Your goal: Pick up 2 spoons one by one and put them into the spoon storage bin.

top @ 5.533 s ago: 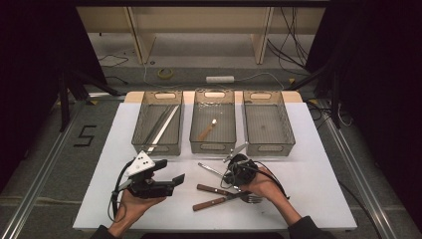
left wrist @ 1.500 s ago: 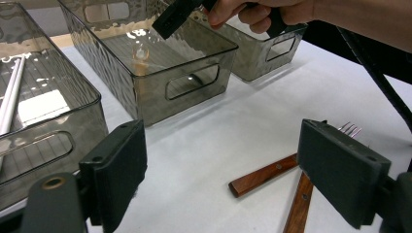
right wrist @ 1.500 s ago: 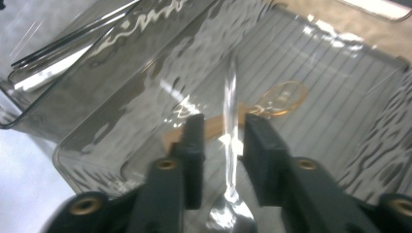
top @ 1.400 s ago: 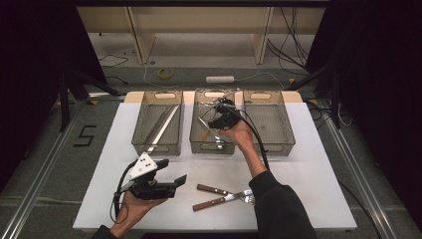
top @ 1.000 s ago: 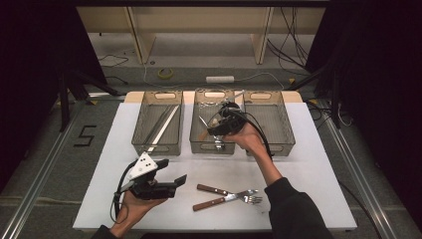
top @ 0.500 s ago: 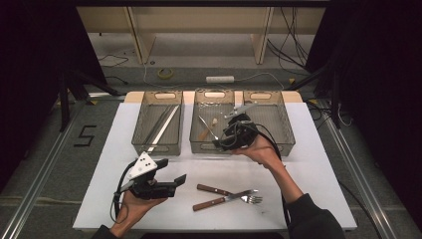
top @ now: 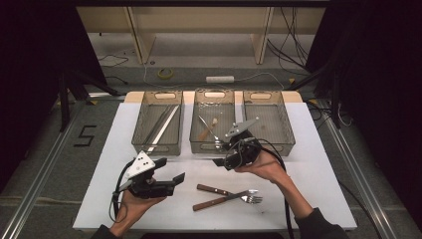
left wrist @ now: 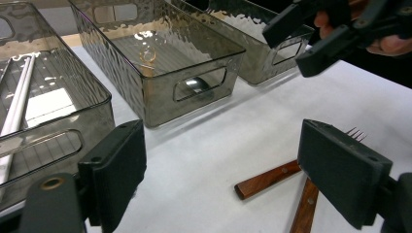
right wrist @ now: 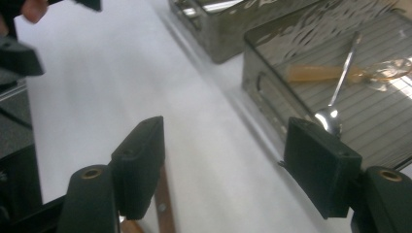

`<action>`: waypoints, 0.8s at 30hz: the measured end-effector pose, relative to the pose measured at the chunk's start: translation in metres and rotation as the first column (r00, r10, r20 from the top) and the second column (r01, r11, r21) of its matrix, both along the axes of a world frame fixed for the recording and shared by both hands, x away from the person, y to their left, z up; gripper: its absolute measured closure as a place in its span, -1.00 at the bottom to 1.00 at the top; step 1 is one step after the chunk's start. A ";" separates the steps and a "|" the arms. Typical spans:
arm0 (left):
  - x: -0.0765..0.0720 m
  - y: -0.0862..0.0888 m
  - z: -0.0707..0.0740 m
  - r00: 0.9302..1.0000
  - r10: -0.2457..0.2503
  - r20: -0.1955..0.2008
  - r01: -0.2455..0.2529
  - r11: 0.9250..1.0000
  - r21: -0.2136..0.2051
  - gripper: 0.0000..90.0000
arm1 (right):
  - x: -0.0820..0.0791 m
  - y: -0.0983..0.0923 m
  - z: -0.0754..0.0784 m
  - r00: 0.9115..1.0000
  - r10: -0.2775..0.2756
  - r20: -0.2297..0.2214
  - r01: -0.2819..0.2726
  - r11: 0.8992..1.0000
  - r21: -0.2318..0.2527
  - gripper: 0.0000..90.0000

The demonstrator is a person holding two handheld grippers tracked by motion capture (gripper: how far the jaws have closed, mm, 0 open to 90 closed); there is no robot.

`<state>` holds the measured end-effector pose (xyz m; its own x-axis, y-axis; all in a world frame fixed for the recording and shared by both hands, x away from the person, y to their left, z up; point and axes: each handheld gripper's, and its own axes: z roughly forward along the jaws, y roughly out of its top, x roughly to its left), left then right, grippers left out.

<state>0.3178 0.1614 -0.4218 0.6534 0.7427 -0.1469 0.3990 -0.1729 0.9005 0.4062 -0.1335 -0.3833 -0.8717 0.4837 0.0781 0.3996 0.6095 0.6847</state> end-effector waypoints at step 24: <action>-0.004 -0.035 -0.007 0.981 -0.161 -0.108 0.178 0.969 0.172 -0.61 | -0.036 -0.030 -0.022 1.000 0.006 0.015 -0.007 1.000 0.017 -0.30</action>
